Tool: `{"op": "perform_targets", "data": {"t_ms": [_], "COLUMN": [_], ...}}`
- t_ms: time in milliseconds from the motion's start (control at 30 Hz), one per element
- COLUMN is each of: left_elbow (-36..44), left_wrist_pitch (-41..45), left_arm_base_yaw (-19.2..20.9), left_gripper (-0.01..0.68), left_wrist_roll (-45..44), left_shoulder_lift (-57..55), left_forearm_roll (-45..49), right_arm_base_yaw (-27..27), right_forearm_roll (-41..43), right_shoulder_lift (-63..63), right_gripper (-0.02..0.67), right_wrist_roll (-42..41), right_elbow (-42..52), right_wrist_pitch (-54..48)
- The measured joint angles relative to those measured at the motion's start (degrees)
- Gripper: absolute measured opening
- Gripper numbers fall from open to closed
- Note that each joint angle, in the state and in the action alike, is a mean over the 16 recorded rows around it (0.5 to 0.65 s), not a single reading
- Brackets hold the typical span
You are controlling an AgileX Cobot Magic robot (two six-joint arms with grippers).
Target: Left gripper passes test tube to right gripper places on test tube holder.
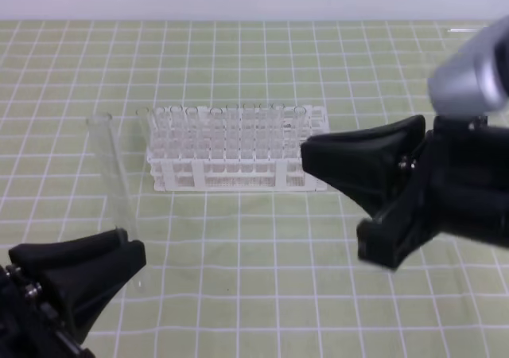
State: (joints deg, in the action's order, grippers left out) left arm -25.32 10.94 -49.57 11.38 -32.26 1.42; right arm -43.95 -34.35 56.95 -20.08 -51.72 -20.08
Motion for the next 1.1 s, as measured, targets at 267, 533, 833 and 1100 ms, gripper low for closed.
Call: {"op": "perform_targets", "data": {"t_ms": [267, 533, 833, 1100], "left_elbow": [0.1, 0.34, 0.47, 0.49], "left_wrist_pitch": [-2.15, -9.11, -17.87, -20.87], "left_arm_base_yaw": [-0.04, -0.11, -0.12, -0.1], "left_gripper": [0.047, 0.085, 0.08, 0.058], "left_wrist_roll": [-1.79, -3.35, -4.25, -4.13], "left_shoulder_lift": [-2.0, -8.87, -15.56, -16.55], "left_forearm_roll": [2.26, 3.69, 4.12, 4.13], "right_arm_base_yaw": [-14.07, -19.25, -19.58, -19.58], "right_forearm_roll": [6.28, 6.73, 6.03, 5.97], "right_shoulder_lift": [-0.61, 0.81, 1.91, 4.24], "right_gripper": [-0.017, -0.012, 0.133, 0.354], "right_wrist_roll": [-0.89, -1.47, -1.32, -0.35], "right_elbow": [7.61, 11.21, 11.28, 11.11], "right_wrist_pitch": [21.87, 32.26, 37.45, 43.81]}}
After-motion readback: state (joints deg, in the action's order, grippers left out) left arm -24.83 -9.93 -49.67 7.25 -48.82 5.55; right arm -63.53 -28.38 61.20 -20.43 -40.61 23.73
